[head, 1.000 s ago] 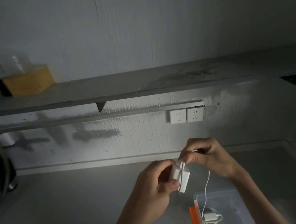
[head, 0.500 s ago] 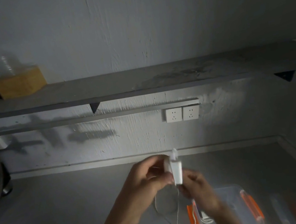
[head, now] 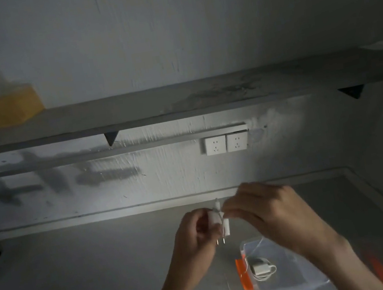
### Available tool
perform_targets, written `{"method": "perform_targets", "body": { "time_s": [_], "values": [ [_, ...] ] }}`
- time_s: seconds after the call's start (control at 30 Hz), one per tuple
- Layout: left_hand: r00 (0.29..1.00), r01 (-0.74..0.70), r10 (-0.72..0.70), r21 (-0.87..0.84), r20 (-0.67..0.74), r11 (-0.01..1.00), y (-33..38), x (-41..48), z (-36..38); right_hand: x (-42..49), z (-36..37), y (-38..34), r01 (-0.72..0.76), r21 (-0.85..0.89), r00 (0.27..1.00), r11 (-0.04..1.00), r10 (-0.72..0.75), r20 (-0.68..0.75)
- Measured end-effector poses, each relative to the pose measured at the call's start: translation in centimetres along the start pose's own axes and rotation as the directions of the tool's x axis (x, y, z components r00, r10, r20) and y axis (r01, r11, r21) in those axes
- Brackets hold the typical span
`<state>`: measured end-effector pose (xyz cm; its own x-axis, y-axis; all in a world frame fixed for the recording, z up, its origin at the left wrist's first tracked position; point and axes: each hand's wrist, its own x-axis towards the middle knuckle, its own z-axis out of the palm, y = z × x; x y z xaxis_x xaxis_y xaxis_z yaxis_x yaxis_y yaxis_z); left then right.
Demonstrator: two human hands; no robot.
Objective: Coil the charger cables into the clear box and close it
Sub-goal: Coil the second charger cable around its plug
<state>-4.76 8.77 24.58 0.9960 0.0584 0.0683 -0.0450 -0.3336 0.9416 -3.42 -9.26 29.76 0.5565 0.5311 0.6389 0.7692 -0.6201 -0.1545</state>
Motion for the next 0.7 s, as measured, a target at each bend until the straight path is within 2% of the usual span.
{"method": "perform_targets", "body": {
  "time_s": [0.07, 0.13, 0.2, 0.27, 0.33, 0.37, 0.43, 0.53, 0.63, 0.7],
  "values": [
    [0.989, -0.091, 0.084, 0.058, 0.119, 0.994, 1.6, -1.4, 0.0, 1.2, -0.5, 2.0, 0.025, 0.040, 0.999, 0.999, -0.024, -0.031],
    [0.969, -0.162, 0.149, 0.051, 0.198, 0.986, 3.0, -2.5, -0.9, 2.0, -0.3, 3.9, -0.103, 0.262, 0.994, 0.960, 0.107, -0.002],
    [0.956, -0.212, 0.192, 0.070, 0.221, 0.975, 3.9, -2.8, -2.0, 1.8, 0.9, 4.9, -0.293, 0.532, 0.955, 0.795, 0.271, 0.121],
    [0.958, -0.174, 0.159, 0.045, 0.238, 0.984, 4.3, -2.7, -2.8, 0.5, 3.7, 4.9, -0.385, 0.685, 0.919, 0.619, 0.328, 0.220],
    [0.970, -0.065, 0.080, -0.072, 0.230, 0.995, 4.5, -2.3, -3.1, -1.7, 7.1, 3.5, -0.445, 0.750, 0.887, 0.490, 0.354, 0.296],
    [0.980, -0.016, 0.044, -0.144, 0.193, 0.989, 4.3, -1.8, -3.1, -2.9, 8.6, 2.6, -0.485, 0.742, 0.862, 0.462, 0.396, 0.317],
    [0.998, 0.049, -0.034, -0.282, 0.059, 0.958, 3.7, -0.5, -3.2, -5.1, 10.9, 0.8, -0.536, 0.698, 0.827, 0.476, 0.464, 0.318],
    [0.980, 0.062, -0.124, -0.355, -0.154, 0.933, 2.3, 1.7, -3.5, -7.1, 11.3, -1.7, -0.529, 0.572, 0.848, 0.627, 0.402, 0.345],
    [0.951, 0.085, -0.154, -0.252, -0.268, 0.964, 0.3, 3.0, -3.6, -6.3, 8.9, -2.9, -0.467, 0.468, 0.878, 0.750, 0.332, 0.344],
    [0.962, 0.083, -0.104, -0.093, -0.252, 0.992, -0.7, 3.0, -3.2, -4.9, 6.5, -2.9, -0.353, 0.394, 0.929, 0.849, 0.266, 0.258]
  ]
}}
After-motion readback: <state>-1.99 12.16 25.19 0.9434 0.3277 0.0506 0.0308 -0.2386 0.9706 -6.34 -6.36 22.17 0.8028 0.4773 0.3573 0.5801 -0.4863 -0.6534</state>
